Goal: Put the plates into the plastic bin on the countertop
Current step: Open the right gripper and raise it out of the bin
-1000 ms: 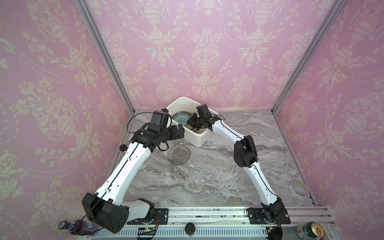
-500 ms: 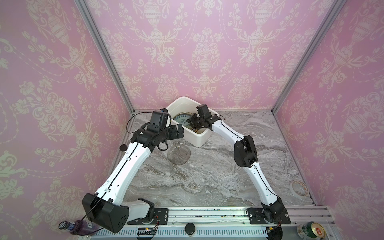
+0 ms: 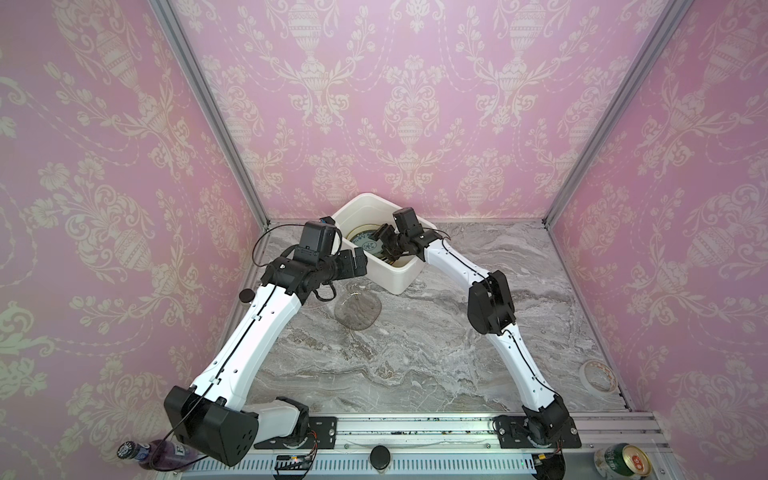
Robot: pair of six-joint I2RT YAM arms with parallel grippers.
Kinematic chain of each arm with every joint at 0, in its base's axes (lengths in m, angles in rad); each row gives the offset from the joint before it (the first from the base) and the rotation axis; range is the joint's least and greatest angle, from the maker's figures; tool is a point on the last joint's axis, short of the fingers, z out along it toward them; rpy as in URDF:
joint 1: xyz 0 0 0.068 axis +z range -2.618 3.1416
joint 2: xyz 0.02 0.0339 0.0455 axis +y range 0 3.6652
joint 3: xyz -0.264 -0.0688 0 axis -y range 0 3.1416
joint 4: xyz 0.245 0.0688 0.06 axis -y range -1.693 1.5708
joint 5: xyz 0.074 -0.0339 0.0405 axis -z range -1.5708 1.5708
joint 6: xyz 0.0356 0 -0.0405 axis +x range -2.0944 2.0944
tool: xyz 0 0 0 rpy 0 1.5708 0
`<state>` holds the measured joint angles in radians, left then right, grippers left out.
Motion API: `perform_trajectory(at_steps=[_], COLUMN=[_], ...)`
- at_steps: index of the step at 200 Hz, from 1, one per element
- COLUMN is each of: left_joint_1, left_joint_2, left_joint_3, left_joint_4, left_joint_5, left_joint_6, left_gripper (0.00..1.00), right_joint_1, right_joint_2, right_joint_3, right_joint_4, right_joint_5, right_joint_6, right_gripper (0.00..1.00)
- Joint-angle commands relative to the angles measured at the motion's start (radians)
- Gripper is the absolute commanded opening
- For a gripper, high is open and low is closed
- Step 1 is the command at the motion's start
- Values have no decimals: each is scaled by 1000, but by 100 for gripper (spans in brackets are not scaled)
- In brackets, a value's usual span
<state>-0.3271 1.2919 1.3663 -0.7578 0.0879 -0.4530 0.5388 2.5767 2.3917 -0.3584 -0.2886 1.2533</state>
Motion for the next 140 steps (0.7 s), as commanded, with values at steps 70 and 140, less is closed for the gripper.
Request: perform_trajectory(at_steps=[70,140], left_joint_1=[15,17], left_joint_2=[63,126], left_joint_3=[6,38], left_joint_4=[-20,-10], left_joint_5=[38,53], left_joint_6=[8,10], left_gripper=[99,99], right_joint_1=[-55,-72], right_joint_2=[29,37], right_joint_3=[179,175], right_joint_4=[-152,-152], right_joint_5=[89,95], right_joint_6=[-192,-238], right_gripper=[79,79])
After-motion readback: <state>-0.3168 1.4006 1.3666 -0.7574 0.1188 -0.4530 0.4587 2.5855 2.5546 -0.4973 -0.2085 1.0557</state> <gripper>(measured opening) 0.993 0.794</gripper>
